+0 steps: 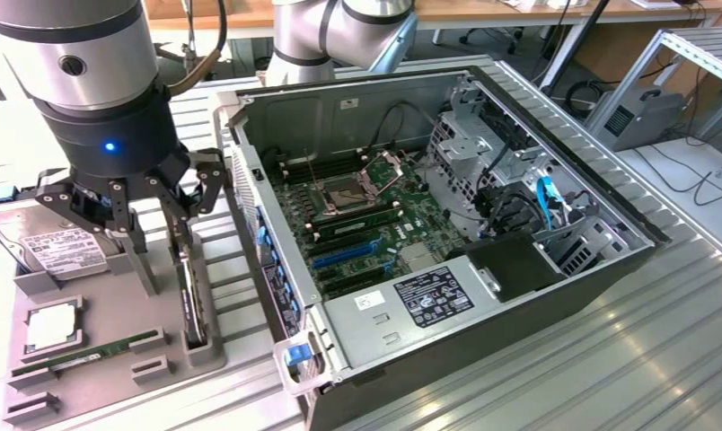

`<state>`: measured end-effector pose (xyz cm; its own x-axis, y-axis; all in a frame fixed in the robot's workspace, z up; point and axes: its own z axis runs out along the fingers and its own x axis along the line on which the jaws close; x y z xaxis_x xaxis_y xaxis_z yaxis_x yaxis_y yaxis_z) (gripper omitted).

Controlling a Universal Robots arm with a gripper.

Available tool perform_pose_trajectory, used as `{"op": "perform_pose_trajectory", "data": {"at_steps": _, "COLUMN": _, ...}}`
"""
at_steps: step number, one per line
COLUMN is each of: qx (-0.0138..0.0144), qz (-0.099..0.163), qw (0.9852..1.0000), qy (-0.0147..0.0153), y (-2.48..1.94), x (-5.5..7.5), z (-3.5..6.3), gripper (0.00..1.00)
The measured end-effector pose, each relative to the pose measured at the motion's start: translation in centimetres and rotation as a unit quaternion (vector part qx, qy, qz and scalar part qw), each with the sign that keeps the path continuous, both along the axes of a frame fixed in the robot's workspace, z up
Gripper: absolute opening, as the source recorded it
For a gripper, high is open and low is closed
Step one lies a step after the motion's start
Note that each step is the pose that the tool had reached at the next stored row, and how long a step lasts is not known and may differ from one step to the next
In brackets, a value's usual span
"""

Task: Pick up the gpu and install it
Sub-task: 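Pick up the gpu and move the gpu toward the slot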

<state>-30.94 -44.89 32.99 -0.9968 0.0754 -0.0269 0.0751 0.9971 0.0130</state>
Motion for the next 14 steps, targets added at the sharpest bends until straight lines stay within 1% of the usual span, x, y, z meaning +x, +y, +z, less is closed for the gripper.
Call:
{"op": "perform_pose_trajectory", "data": {"at_steps": 9, "qx": -0.0001, "qz": 0.000, "qw": 1.0000, "qy": -0.0001, "y": 0.00, "x": 0.00, "z": -0.16, "gripper": 0.48}}
{"op": "perform_pose_trajectory", "data": {"at_steps": 14, "qx": -0.0003, "qz": 0.000, "qw": 1.0000, "qy": 0.0000, "y": 0.00, "x": 0.01, "z": -0.50, "gripper": 0.48}}
